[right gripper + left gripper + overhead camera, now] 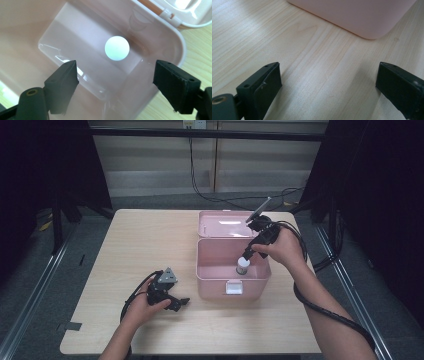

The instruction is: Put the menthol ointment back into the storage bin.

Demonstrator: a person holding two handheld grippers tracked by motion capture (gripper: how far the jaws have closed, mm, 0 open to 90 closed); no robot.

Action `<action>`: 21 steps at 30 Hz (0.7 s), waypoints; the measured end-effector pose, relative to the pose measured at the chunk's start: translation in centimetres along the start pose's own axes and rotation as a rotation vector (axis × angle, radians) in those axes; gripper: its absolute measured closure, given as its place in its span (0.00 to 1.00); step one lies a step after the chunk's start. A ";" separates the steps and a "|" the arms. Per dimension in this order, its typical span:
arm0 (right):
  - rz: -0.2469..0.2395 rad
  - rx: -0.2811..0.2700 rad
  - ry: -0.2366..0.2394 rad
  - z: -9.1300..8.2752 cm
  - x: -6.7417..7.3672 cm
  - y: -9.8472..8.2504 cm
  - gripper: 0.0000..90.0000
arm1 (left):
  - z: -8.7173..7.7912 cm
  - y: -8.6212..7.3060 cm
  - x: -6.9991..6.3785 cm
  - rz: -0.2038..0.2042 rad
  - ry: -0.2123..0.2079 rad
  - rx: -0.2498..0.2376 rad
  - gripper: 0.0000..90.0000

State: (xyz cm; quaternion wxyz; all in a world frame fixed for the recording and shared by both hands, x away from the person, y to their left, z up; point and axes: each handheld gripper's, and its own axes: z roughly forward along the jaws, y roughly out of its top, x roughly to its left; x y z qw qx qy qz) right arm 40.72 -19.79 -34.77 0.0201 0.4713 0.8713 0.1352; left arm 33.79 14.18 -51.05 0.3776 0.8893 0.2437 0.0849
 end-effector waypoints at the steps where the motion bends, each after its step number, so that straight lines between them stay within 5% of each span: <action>1: -0.003 0.000 0.001 -0.2 0.0 -0.1 0.21 | 0.0 0.0 0.0 0.000 0.001 0.000 0.06; 10: -0.061 -0.008 0.000 -2.9 0.1 -1.1 0.20 | 0.0 0.0 0.0 0.003 0.001 0.002 0.06; 21: -0.073 -0.008 -0.012 -4.7 -0.8 -3.6 0.20 | 0.0 0.0 0.0 0.003 0.001 0.001 0.06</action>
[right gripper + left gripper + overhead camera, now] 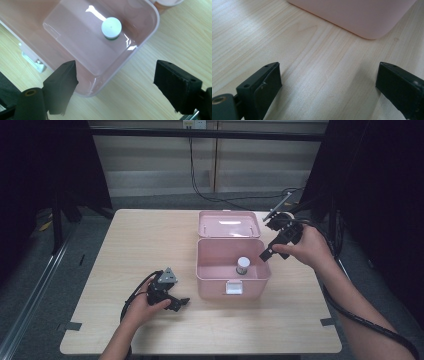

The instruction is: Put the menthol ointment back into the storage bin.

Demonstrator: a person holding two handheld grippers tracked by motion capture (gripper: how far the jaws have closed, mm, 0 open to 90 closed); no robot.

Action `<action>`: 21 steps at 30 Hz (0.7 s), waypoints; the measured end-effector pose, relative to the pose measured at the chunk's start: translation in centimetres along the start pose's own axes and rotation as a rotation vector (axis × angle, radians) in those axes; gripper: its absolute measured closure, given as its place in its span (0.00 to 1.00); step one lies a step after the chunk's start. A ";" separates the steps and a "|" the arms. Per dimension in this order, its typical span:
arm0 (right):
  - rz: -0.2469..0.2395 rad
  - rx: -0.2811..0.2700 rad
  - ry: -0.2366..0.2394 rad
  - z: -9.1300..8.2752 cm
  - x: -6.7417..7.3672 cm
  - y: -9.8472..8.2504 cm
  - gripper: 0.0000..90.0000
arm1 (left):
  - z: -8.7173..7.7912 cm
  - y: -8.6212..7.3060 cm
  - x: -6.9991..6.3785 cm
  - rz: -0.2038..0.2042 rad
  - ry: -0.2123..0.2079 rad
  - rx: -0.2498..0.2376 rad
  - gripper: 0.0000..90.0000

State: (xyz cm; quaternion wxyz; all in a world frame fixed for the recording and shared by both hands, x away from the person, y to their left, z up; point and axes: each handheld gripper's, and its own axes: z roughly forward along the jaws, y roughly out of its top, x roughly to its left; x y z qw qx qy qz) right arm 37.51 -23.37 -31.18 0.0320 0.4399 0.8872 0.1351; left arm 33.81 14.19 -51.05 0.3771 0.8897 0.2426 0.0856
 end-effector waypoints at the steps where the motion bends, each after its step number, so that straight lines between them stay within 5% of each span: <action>1: 0.000 0.000 0.001 0.0 0.0 -0.2 0.20 | 0.0 0.0 0.0 0.000 0.001 0.000 0.06; 21: -0.010 -0.044 0.061 -0.3 -1.1 -5.3 0.20 | 0.0 0.0 0.0 -0.003 0.000 -0.001 0.06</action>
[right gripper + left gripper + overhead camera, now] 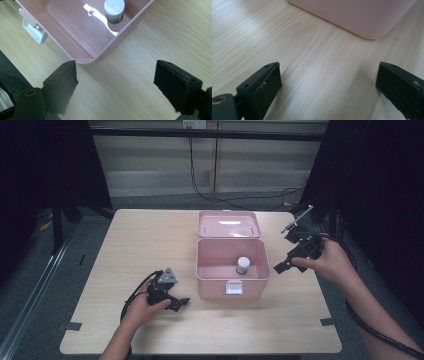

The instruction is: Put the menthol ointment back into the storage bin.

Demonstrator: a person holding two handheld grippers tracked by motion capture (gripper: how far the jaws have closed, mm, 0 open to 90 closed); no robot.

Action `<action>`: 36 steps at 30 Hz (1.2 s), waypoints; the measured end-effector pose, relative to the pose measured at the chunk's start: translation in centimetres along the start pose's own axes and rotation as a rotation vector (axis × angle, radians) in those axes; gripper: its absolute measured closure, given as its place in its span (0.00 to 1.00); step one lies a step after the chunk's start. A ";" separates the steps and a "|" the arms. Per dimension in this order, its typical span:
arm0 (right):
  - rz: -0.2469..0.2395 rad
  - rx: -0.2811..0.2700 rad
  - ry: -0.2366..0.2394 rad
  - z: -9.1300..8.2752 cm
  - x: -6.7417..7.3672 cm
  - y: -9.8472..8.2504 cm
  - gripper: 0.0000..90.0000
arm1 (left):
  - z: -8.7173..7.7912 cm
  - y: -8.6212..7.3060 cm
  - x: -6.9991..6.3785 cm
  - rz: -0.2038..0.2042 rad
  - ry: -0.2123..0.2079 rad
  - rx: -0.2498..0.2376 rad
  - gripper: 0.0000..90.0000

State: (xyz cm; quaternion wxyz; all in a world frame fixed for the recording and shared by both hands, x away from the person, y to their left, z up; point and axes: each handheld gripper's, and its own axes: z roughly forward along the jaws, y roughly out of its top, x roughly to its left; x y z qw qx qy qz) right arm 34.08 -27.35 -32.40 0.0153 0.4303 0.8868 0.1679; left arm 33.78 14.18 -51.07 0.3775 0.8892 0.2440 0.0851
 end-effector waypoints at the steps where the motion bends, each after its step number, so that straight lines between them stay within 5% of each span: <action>1: 0.001 -0.004 -0.003 0.1 -0.1 -0.3 0.20 | 0.0 0.0 0.0 0.004 -0.001 0.003 0.06; 23: 0.014 -0.072 0.056 5.0 -1.2 -6.0 0.20 | 0.0 0.0 0.0 0.004 -0.001 0.004 0.06; 36: 0.030 -0.162 0.120 8.4 -1.5 -8.8 0.19 | 0.0 0.0 0.0 0.004 -0.001 0.003 0.06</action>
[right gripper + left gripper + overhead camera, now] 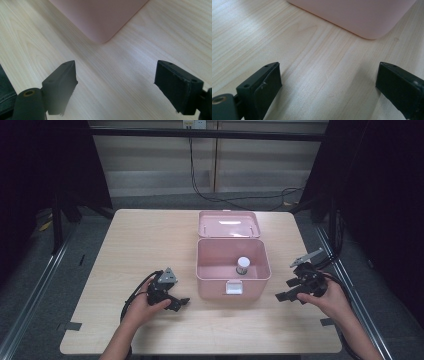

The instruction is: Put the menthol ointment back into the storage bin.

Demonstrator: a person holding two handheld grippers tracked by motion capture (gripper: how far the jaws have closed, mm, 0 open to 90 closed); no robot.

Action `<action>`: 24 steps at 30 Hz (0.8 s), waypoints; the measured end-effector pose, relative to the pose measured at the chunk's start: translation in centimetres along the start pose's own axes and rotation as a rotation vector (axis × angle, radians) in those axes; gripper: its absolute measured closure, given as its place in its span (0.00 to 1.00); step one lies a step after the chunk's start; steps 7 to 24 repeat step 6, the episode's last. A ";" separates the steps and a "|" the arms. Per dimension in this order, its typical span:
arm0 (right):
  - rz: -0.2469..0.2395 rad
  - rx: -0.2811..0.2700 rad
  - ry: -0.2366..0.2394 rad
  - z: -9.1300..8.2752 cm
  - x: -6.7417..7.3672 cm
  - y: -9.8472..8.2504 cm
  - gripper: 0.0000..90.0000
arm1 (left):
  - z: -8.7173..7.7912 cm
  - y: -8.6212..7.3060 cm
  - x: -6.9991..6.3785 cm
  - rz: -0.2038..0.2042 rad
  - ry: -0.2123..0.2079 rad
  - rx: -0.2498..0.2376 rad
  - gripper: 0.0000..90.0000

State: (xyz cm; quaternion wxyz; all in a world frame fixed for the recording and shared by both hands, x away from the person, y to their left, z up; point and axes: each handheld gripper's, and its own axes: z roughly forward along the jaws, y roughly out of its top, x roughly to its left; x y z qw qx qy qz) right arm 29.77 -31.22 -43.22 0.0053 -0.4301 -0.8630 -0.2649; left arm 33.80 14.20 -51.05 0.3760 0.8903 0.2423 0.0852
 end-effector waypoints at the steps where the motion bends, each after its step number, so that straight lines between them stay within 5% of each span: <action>1: -0.003 0.006 -0.004 0.0 0.0 -0.1 0.19 | 0.0 0.0 0.0 0.000 0.000 0.000 0.06; 24: -0.018 0.009 -0.018 0.0 0.3 -0.3 0.19 | 0.0 0.0 0.0 0.000 0.000 0.000 0.06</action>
